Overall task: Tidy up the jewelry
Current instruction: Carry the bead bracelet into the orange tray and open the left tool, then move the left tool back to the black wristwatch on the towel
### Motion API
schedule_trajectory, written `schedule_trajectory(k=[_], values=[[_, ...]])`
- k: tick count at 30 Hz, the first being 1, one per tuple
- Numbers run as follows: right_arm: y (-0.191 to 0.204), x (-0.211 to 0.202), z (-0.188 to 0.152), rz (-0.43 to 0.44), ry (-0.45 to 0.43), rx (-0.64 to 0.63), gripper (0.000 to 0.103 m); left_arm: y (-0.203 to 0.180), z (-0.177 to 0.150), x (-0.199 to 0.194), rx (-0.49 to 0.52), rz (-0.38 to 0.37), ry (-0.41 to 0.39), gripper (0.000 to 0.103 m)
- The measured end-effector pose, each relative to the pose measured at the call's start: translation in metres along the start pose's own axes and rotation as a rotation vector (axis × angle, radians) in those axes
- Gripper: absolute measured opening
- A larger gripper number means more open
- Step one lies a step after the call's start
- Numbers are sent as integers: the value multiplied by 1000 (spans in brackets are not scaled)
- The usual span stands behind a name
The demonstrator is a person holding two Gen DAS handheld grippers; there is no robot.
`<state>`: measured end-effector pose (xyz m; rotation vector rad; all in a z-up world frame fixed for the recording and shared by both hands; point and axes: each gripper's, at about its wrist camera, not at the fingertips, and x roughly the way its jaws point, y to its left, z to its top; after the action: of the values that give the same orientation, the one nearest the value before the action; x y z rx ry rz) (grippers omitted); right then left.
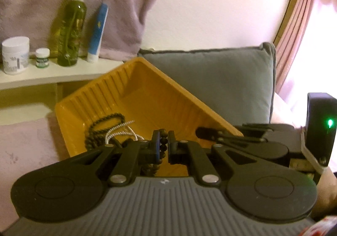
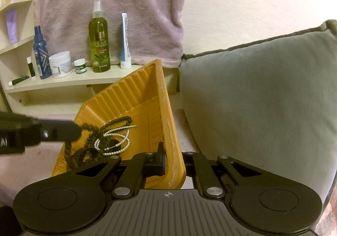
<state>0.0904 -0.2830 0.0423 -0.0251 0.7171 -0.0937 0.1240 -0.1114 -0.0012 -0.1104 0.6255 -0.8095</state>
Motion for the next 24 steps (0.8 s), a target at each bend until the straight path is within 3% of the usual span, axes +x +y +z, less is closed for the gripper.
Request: schedule_trajectory(k=[14,18,24], values=[[0,0,0,1,0,0,6,1,-19,13,2,9,72,6],[0,0,0,1,0,1,6,1,-20,13,9,22,67,14],[0,0,0,1,0,1,6,7,-16,7,-2,53,37,14]])
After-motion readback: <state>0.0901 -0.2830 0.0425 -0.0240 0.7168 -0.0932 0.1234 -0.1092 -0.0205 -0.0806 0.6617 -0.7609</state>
